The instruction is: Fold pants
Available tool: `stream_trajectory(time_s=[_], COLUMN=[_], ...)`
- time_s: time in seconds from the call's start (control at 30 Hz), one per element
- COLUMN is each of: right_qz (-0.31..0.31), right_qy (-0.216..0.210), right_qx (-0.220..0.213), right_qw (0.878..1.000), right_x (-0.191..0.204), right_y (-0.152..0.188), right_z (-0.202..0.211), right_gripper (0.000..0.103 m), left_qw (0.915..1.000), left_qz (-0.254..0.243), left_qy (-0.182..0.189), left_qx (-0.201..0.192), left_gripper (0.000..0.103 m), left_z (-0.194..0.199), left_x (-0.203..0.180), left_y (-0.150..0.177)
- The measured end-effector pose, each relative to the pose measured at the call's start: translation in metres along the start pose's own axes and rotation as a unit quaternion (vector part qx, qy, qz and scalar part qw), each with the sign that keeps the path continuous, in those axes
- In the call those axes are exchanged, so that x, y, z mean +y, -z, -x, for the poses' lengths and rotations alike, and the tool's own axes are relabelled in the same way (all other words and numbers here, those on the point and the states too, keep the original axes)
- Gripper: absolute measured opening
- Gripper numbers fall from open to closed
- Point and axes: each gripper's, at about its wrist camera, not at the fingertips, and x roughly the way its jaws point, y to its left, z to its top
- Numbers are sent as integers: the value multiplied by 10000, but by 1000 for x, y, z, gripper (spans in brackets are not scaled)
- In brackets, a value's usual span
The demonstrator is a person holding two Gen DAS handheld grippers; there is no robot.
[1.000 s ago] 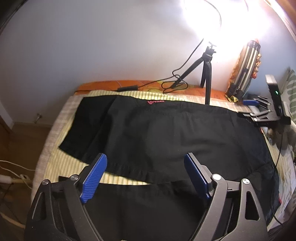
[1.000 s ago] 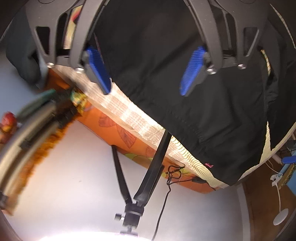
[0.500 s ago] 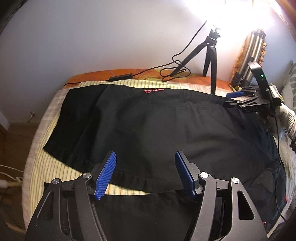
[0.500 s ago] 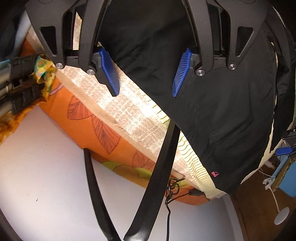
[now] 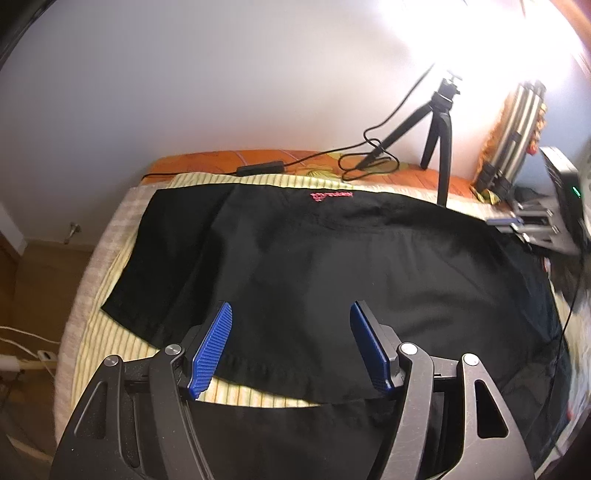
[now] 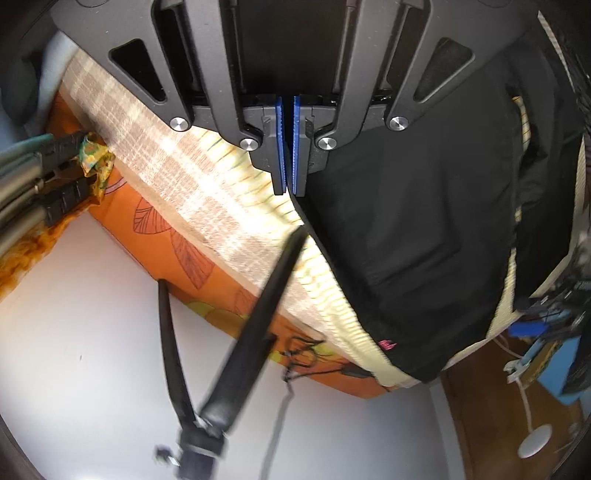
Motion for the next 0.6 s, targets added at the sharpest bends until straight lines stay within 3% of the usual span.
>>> stream_trajectory(time_s=[0.2,0.37,0.6], right_qz=[222,450,647], right_qy=[-54,-195,-290], right_qx=[-112,-35,33], right_qw=[9997,9988,9975], right_x=[39,72,99], right_y=[12,28,45], right_z=[31,40,36], right_gripper=[4,4,4], left_qw=[9954,9907,9842], left_qz=[795,1193,1381], left_qy=[474,642,630], left_qx=[244,153,909], left_gripper=[72,72,75], left_z=[-13,-23,-73], left_x=[22,27,11], left_y=[-29,-58,-73])
